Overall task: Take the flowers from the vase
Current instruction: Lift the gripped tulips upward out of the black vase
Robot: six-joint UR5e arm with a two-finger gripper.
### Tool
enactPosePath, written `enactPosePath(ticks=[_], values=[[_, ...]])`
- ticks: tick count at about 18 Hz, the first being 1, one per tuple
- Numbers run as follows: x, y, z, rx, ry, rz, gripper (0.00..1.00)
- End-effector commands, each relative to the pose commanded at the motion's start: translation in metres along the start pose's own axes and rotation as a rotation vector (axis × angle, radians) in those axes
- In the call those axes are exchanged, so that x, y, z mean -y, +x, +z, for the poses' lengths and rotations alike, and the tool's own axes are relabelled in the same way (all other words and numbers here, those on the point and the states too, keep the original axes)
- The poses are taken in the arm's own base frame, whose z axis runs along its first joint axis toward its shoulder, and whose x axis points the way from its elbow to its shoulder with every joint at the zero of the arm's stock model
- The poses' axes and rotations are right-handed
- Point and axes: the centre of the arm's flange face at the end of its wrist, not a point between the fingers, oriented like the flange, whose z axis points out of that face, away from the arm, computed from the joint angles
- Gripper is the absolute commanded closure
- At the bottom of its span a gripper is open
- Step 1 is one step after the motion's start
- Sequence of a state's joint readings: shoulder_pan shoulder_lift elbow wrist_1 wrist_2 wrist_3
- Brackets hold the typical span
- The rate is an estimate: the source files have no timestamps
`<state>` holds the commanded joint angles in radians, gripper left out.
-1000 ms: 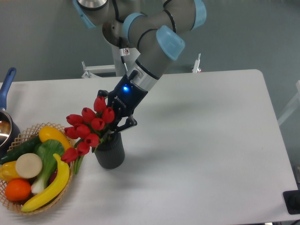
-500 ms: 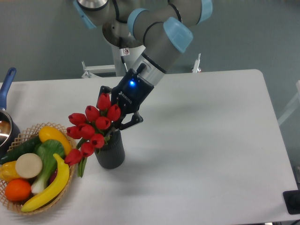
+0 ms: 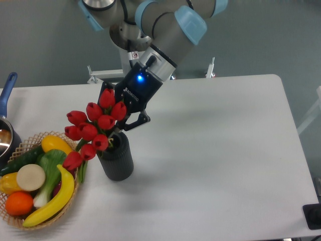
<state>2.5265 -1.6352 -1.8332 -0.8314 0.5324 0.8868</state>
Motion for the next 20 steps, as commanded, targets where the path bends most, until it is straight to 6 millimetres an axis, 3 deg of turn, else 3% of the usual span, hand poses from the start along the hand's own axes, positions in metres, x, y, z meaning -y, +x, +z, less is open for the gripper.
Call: enactPosePath(ticks=[3, 12, 20], values=[[0.014, -0.007, -0.014, 0.012, 0.034, -0.036, 0.61], [0.032, -0.021, -0.049, 0.013, 0.130, -0.104, 0.61], [0.046, -0.026, -0.065, 0.016, 0.166, -0.146, 0.61]])
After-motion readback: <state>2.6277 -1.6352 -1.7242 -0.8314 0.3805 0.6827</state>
